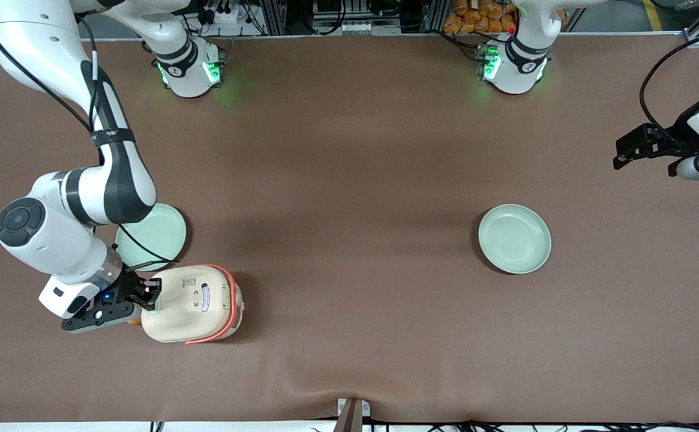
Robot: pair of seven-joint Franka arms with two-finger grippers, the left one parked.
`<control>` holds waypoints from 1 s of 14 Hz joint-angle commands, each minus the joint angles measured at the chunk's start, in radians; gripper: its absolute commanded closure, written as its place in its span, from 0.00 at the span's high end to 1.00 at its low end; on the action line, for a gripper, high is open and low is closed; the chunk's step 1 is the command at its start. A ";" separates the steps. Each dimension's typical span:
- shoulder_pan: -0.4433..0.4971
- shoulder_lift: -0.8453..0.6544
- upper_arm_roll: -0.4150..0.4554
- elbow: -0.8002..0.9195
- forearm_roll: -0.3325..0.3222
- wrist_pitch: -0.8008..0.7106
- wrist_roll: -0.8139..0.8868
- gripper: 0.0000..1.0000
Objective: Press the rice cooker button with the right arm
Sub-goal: 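Press down on the rice cooker's lid button with the closed right gripper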
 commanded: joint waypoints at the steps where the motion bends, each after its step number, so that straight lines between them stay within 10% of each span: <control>1: -0.010 0.017 0.005 0.008 -0.001 0.012 -0.021 0.00; 14: -0.012 0.028 0.005 0.000 0.000 0.001 -0.012 0.00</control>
